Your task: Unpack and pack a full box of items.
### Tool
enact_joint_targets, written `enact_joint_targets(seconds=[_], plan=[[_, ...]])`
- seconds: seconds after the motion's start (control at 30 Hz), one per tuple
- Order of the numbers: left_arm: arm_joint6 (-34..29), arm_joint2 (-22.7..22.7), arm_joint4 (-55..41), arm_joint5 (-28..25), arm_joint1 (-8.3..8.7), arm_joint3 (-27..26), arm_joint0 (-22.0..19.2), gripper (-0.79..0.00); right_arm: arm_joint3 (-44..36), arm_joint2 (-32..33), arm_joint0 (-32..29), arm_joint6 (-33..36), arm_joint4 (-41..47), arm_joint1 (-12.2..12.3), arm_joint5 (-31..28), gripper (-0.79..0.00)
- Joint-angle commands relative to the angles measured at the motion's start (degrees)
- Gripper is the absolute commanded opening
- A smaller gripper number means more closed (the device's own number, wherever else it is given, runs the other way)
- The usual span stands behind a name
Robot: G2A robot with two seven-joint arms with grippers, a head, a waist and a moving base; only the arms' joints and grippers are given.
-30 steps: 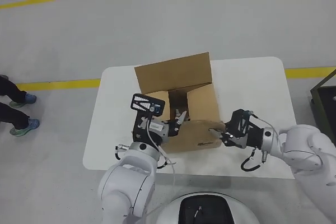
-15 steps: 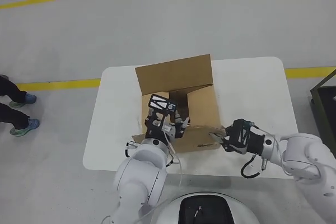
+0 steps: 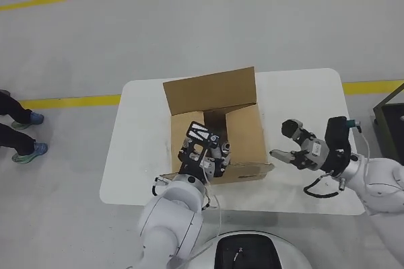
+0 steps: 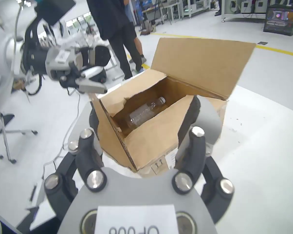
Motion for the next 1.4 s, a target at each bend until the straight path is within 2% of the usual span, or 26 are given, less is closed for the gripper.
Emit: enact_joint_targets(seconds=[0.0,0.03,0.23,0.53,0.73,0.87,1.17,1.23,1.37], plan=[[-0.5,0.1,-0.1,-0.7,0.1,-0.8,0.6,0.0,0.5,-0.3,1.0,2.3,4.1,0.1,1.3,-0.65],[-0.9,0.2,-0.2,-1.4,0.16,-1.2,0.9,0.0,1.0,-0.5,1.4,3.1,5.5,0.1,3.1,-0.785],[-2.4,0.7,-0.7,-2.6,0.43,-3.5,3.1,0.0,1.2,-5.1,5.2,9.5,9.7,-0.2,8.1,-0.785],[-3.0,-0.8,-1.2,-1.2,0.79,-7.3,5.9,0.0,3.8,-12.4,7.4,18.0,9.2,-0.3,2.7,-0.785],[-0.9,-2.8,-2.6,-0.2,0.91,-7.3,5.5,0.0,5.1,-14.7,7.5,21.8,9.9,0.0,-3.4,-0.785],[-0.6,-3.5,-3.0,-0.4,1.03,-7.3,5.0,0.0,5.2,-15.9,8.0,24.5,7.2,0.3,-5.8,-0.785],[-0.3,-2.4,-2.9,-1.0,1.25,-6.8,4.8,0.0,5.4,-17.6,8.5,22.5,-0.5,0.4,-5.2,-0.785],[-0.3,-2.3,-2.7,-1.1,1.27,-6.6,4.7,0.0,5.4,-17.4,8.5,20.3,-0.8,0.4,-5.1,-0.785],[-0.3,-2.3,-2.7,-1.1,1.27,-6.6,4.7,0.0,4.8,-13.6,7.7,11.6,1.4,0.4,-3.1,-0.785]])
